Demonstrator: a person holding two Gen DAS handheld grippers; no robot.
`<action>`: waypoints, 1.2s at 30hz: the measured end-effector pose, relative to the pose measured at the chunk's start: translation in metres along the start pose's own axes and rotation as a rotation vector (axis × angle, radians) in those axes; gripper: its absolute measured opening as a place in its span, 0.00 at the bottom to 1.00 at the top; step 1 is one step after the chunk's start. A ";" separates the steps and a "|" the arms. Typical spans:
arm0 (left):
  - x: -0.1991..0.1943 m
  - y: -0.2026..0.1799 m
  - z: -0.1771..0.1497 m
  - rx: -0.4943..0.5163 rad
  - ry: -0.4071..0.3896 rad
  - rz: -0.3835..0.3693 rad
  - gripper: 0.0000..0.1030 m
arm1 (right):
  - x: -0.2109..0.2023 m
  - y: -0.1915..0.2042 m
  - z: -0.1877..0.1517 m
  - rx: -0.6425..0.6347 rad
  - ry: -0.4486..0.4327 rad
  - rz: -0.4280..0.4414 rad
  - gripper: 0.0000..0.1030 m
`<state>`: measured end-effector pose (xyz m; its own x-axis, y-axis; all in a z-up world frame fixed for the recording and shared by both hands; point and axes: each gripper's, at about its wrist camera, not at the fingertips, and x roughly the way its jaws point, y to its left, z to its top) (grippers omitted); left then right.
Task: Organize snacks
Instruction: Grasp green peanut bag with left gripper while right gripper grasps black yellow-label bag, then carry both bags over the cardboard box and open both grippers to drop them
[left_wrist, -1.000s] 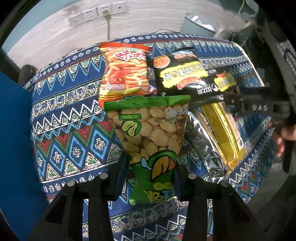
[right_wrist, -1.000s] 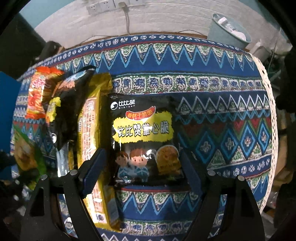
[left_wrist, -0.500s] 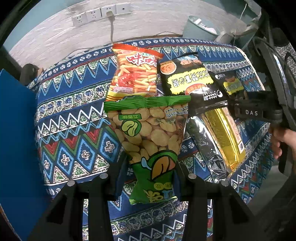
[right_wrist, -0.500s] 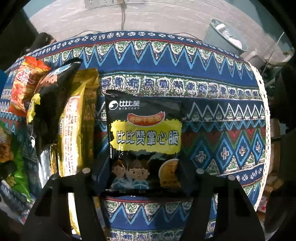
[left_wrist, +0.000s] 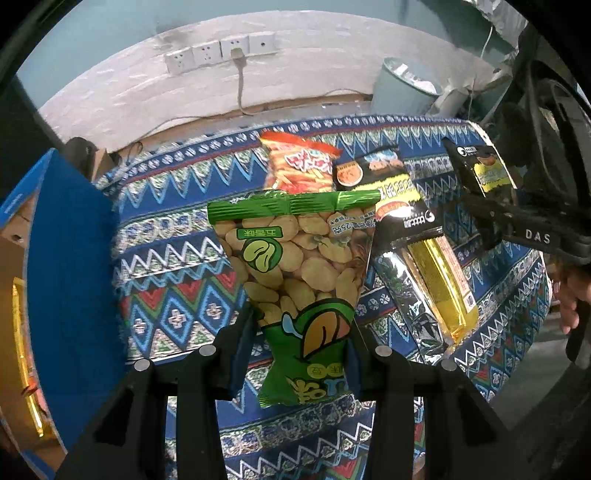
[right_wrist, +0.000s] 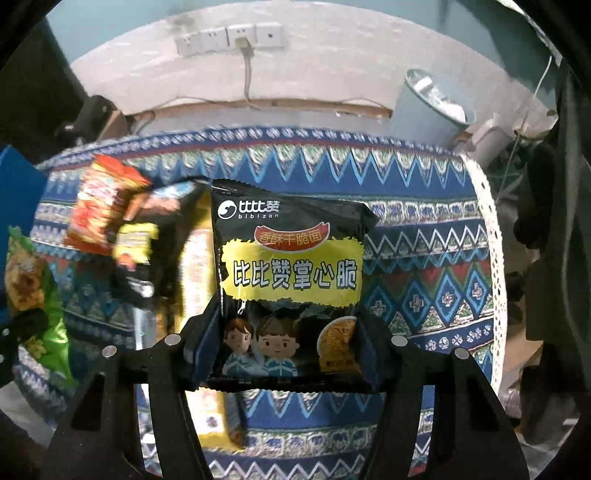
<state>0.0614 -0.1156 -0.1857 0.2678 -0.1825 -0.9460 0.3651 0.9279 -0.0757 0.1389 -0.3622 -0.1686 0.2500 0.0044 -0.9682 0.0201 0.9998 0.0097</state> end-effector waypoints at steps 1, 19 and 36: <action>-0.004 0.000 0.000 0.001 -0.008 0.004 0.42 | -0.004 0.002 0.000 -0.001 -0.007 0.004 0.61; -0.075 0.002 0.000 0.030 -0.168 0.099 0.42 | -0.091 0.060 -0.001 -0.068 -0.200 0.102 0.61; -0.127 0.049 -0.018 -0.036 -0.246 0.124 0.42 | -0.136 0.130 0.008 -0.166 -0.277 0.208 0.61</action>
<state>0.0295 -0.0409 -0.0745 0.5188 -0.1358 -0.8440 0.2851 0.9583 0.0210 0.1152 -0.2331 -0.0334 0.4845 0.2241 -0.8456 -0.2101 0.9681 0.1362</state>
